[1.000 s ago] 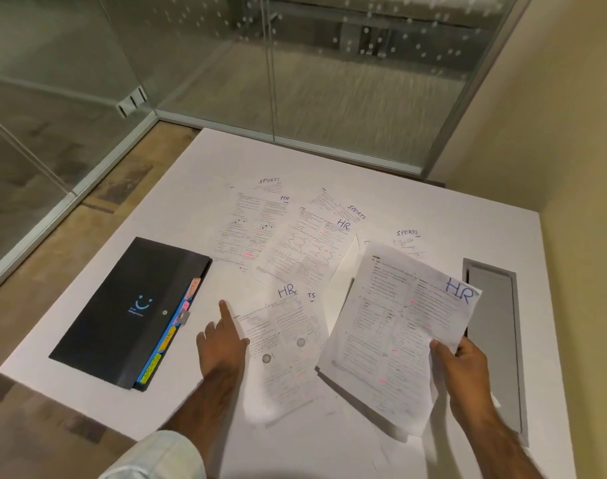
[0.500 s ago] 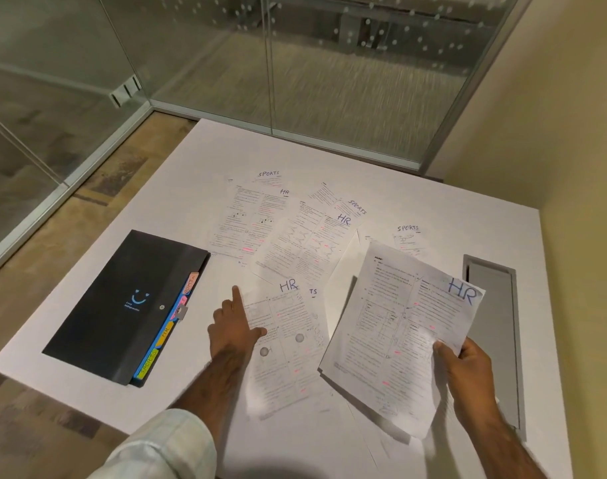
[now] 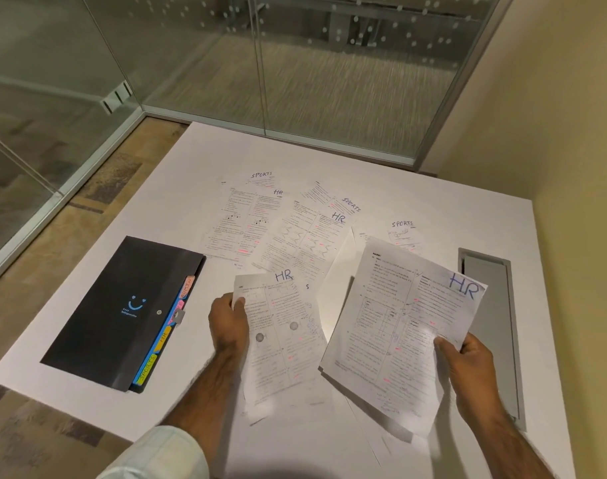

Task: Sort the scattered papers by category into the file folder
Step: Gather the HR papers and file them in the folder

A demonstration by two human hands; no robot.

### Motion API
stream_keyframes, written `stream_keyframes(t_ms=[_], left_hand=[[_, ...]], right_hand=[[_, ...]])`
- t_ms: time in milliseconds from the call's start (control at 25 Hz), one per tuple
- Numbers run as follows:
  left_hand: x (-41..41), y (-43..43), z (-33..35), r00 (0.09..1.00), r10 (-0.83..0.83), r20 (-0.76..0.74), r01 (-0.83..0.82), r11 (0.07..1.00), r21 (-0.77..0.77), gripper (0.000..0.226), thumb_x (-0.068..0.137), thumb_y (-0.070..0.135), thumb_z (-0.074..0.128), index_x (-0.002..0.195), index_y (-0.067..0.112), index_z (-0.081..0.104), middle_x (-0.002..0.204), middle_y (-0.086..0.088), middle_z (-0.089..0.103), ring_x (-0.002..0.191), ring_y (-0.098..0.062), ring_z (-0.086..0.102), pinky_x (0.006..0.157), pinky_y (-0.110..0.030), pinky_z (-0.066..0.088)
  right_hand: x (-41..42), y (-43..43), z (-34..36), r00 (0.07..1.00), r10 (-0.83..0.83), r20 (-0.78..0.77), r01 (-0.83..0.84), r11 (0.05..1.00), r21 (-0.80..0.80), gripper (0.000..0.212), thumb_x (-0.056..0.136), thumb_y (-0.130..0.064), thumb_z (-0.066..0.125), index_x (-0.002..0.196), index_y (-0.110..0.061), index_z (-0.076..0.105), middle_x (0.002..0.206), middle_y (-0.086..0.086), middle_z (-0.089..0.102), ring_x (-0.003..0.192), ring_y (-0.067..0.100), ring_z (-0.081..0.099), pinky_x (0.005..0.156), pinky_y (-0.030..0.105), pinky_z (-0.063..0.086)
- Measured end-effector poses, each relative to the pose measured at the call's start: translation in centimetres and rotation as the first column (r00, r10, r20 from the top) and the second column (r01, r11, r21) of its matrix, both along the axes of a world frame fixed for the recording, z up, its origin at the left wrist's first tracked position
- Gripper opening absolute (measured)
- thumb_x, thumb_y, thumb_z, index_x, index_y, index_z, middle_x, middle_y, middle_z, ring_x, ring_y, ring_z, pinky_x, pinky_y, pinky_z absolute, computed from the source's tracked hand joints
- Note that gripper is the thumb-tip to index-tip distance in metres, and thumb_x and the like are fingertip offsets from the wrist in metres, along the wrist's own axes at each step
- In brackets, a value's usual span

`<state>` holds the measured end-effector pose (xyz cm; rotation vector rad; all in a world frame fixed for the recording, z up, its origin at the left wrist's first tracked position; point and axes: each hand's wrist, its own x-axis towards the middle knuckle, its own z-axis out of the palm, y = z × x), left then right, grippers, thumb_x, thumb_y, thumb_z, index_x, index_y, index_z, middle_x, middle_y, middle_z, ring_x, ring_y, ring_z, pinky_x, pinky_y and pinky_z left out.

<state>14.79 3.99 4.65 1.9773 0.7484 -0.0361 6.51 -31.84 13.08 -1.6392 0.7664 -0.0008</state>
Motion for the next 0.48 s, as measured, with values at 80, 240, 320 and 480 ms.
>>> stream_keyframes(t_ms=[80,240,320,480], left_hand=[[0.6,-0.4,1.8,0.994,-0.055,0.095,0.058,0.998,-0.026,0.018,0.104,0.027,0.053,0.106,0.013,0.065,0.095,-0.001,0.071,0.085,-0.021,0.073,0.057,-0.019,0.051],[2.5,-1.8,6.5,0.952,-0.156,0.263,0.186,0.978,-0.093,0.023,0.106,0.026,0.05,0.106,0.012,0.069,0.093,-0.001,0.074,0.084,-0.014,0.071,0.065,-0.021,0.053],[3.3,-2.9,8.8,0.944,-0.157,0.29,0.221,0.955,-0.2,0.025,0.106,0.026,0.05,0.104,0.013,0.07,0.094,-0.002,0.076,0.083,-0.012,0.071,0.068,-0.02,0.056],[4.4,-4.8,10.8,0.943,-0.179,0.281,0.28,0.885,-0.373,0.036,0.101,0.043,0.052,0.097,0.009,0.064,0.09,-0.001,0.069,0.082,-0.024,0.061,0.077,-0.037,0.047]], right_hand=[[0.6,0.3,1.1,1.0,0.027,0.009,-0.027,0.998,0.052,0.024,0.096,0.0,0.059,0.112,-0.016,0.067,0.103,0.001,0.074,0.08,0.009,0.073,0.07,0.026,0.058],[2.7,1.7,2.9,0.992,0.119,0.032,-0.123,0.968,0.22,0.023,0.097,0.004,0.055,0.105,-0.013,0.069,0.087,-0.001,0.08,0.073,0.012,0.077,0.057,0.021,0.059],[3.9,2.4,3.4,0.985,0.159,0.066,-0.17,0.957,0.235,0.022,0.098,-0.002,0.057,0.109,-0.015,0.07,0.096,0.0,0.08,0.083,0.017,0.078,0.065,0.025,0.062],[5.4,3.4,4.5,0.973,0.192,0.129,-0.222,0.935,0.278,0.02,0.101,-0.011,0.056,0.11,-0.024,0.07,0.105,-0.003,0.079,0.095,0.016,0.076,0.078,0.033,0.062]])
